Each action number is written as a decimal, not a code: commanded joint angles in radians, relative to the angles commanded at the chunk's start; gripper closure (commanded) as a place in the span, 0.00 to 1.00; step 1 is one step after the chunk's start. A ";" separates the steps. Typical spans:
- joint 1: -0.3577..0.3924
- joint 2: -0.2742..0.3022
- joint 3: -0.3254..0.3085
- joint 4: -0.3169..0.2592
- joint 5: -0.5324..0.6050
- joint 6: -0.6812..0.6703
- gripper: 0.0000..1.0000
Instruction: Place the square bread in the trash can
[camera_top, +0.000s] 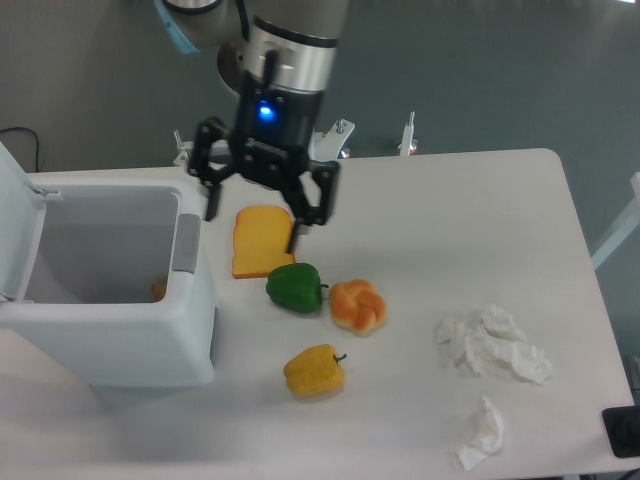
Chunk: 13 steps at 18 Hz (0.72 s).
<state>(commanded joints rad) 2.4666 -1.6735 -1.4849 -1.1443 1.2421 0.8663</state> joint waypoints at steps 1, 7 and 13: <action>0.002 -0.009 0.000 0.000 0.037 0.032 0.00; 0.002 -0.017 0.003 0.000 0.181 0.187 0.00; 0.002 -0.022 -0.002 0.002 0.234 0.283 0.00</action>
<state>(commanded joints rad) 2.4682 -1.6950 -1.4864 -1.1428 1.4757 1.1489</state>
